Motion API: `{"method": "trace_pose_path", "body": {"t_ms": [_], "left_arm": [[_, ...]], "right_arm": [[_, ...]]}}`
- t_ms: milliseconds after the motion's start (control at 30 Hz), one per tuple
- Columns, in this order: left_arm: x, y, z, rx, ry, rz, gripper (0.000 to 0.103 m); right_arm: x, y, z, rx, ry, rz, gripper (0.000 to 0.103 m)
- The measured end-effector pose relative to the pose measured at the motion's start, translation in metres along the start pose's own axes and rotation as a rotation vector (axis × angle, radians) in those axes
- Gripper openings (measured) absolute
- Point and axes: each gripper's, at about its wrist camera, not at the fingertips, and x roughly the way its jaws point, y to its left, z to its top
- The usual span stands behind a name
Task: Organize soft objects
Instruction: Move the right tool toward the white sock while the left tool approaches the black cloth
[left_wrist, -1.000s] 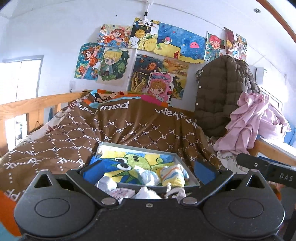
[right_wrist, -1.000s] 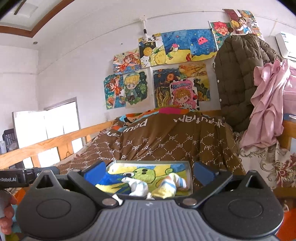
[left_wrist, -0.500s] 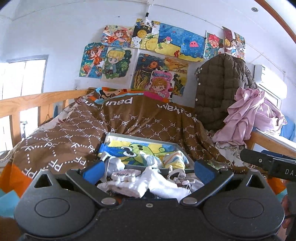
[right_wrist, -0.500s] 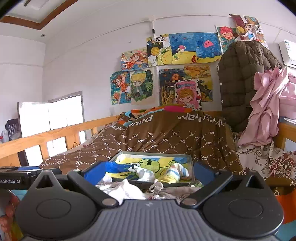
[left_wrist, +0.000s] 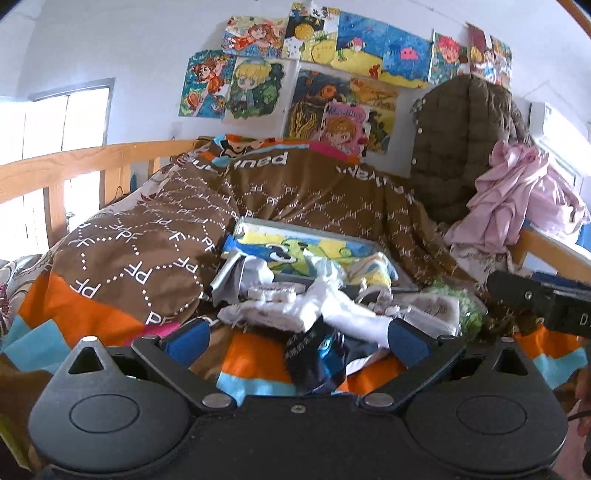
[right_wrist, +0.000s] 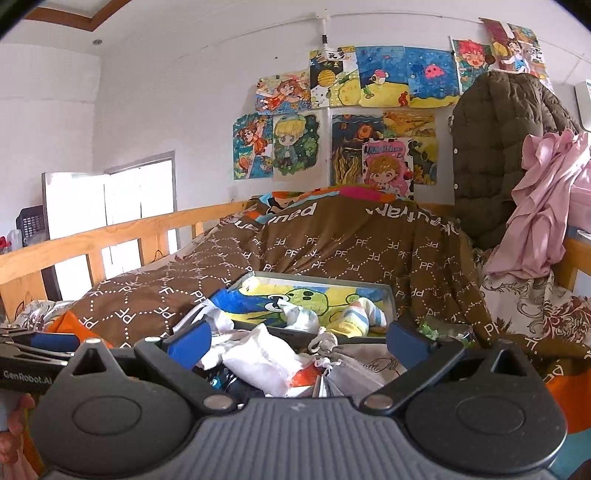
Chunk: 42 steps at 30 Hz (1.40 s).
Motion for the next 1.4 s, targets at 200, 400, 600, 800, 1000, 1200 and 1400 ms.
{"method": "trace_pose_path", "body": {"t_ms": [200,400,600,800,1000,1200,1400], "left_arm": [[0.004,0.0,-0.002,0.004,0.028,0.011,0.102],[0.014,0.0,-0.006,-0.004,0.092,0.024,0.102],[0.024,0.006,-0.011,-0.052,0.158,0.023,0.102],[0.029,0.003,-0.016,-0.064,0.2,0.01,0.102],[0.037,0.002,-0.019,-0.095,0.256,-0.015,0.102],[0.05,0.002,-0.022,-0.118,0.294,-0.047,0.102],[0.075,0.008,-0.022,-0.167,0.312,-0.092,0.102]], "right_arm": [[0.004,0.001,0.0,0.001,0.018,0.006,0.103],[0.015,0.0,-0.003,0.004,0.075,0.019,0.103],[0.021,0.0,-0.005,0.003,0.114,0.031,0.103],[0.027,0.002,-0.007,-0.005,0.158,0.031,0.103],[0.037,0.001,-0.008,0.001,0.213,0.023,0.103],[0.052,-0.001,-0.013,0.014,0.295,0.012,0.103],[0.083,-0.014,-0.015,0.093,0.362,0.097,0.103]]}}
